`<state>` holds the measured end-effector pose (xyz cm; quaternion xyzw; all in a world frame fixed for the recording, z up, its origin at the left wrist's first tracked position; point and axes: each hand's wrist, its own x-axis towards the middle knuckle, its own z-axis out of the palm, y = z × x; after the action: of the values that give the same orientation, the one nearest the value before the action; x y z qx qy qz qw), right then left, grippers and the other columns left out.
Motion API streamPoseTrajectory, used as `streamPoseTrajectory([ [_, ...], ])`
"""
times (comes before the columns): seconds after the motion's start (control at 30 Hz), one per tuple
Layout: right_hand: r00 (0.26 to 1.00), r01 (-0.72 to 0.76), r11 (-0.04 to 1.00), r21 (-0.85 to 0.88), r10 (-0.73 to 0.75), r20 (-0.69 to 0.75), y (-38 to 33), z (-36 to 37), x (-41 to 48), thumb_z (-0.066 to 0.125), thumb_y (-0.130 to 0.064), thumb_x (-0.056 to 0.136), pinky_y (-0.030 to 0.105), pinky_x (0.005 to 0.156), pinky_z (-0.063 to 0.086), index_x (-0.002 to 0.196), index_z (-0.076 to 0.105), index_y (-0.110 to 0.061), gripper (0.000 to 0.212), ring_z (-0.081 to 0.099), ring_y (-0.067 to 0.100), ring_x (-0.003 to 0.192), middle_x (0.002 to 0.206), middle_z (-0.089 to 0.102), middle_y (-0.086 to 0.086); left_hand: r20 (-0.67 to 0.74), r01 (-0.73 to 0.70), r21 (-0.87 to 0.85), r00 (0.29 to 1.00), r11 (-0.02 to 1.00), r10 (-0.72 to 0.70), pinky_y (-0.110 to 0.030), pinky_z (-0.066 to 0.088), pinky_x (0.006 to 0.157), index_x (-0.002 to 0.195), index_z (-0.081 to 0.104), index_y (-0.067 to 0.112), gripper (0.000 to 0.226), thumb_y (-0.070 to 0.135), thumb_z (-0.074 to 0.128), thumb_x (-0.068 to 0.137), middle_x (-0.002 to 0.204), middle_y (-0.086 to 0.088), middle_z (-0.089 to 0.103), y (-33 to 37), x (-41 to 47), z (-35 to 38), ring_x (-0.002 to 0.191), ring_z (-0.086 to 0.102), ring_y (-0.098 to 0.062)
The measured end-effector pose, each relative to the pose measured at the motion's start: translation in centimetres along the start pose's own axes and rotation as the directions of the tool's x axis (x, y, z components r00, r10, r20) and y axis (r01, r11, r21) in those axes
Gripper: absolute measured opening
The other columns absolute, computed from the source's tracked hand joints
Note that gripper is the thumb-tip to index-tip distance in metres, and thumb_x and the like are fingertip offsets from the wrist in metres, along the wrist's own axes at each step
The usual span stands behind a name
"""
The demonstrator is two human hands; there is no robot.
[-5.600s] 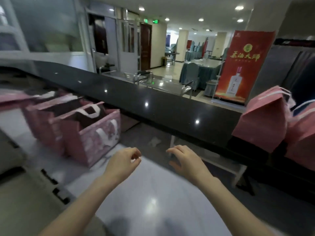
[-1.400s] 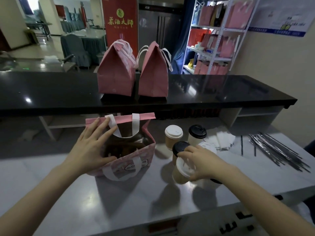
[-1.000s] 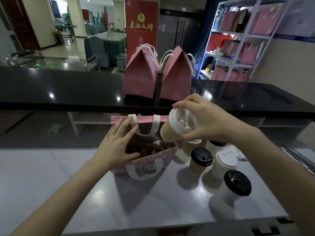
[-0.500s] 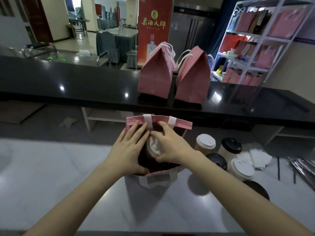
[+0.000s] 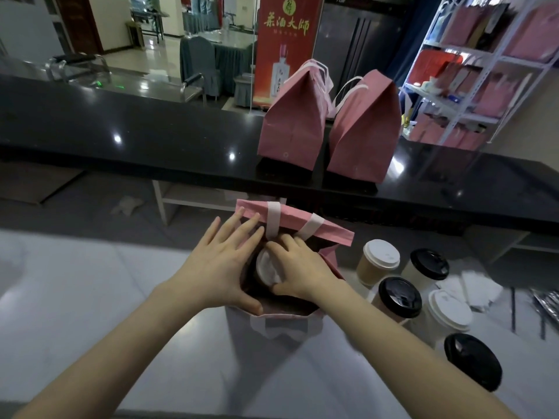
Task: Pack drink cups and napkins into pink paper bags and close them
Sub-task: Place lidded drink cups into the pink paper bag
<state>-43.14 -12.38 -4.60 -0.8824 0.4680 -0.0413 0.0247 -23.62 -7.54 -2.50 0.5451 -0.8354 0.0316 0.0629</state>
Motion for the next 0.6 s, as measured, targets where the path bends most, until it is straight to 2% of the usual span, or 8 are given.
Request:
streamPoseTrajectory([
  [0.13,1.000,-0.009,1.000,0.007,0.009,0.015,-0.1,0.7,0.7,0.076,-0.042,0.069,0.039,0.090,0.049,0.141,0.035,-0.020,0.085,0.039,0.025,0.119,0.135,0.038,0.004,0.018,0.001,-0.010,1.000,1.000,-0.001,-0.039,-0.023,0.110,0.151,-0.015,0.027,0.139,0.095,0.046,0.047,0.159,0.006,-0.024,-0.2,0.4,0.1,0.135,-0.042,-0.013],
  [0.27,0.999,-0.033,0.999,-0.006,0.034,0.042,-0.5,1.5,1.4,0.073,-0.039,0.074,0.038,0.090,0.047,0.138,0.037,-0.016,0.076,0.042,0.028,0.117,0.131,0.041,0.007,0.040,0.017,-0.013,0.999,1.000,-0.016,-0.040,-0.020,0.112,0.153,-0.006,0.022,0.140,0.095,0.047,0.045,0.161,0.003,-0.015,-0.2,0.7,0.2,0.138,-0.037,-0.012],
  [0.37,0.995,-0.022,0.998,-0.052,0.027,0.096,-0.5,1.4,2.3,0.071,-0.036,0.078,0.037,0.096,0.042,0.140,0.036,-0.013,0.075,0.043,0.030,0.118,0.131,0.045,0.010,0.049,0.032,-0.022,0.998,0.999,-0.031,-0.039,-0.019,0.112,0.154,-0.002,0.022,0.140,0.094,0.048,0.045,0.162,0.003,-0.014,-0.4,0.8,0.3,0.140,-0.034,-0.014],
  [0.6,0.975,0.018,0.996,-0.092,0.002,0.222,-0.4,1.1,4.5,0.071,-0.032,0.077,0.036,0.095,0.040,0.132,0.044,-0.012,0.064,0.047,0.031,0.112,0.124,0.052,0.011,0.069,0.065,-0.066,0.996,0.996,-0.061,-0.036,-0.021,0.110,0.153,-0.005,0.025,0.140,0.095,0.045,0.044,0.160,0.007,-0.017,-1.8,1.3,0.5,0.134,-0.042,-0.009],
])
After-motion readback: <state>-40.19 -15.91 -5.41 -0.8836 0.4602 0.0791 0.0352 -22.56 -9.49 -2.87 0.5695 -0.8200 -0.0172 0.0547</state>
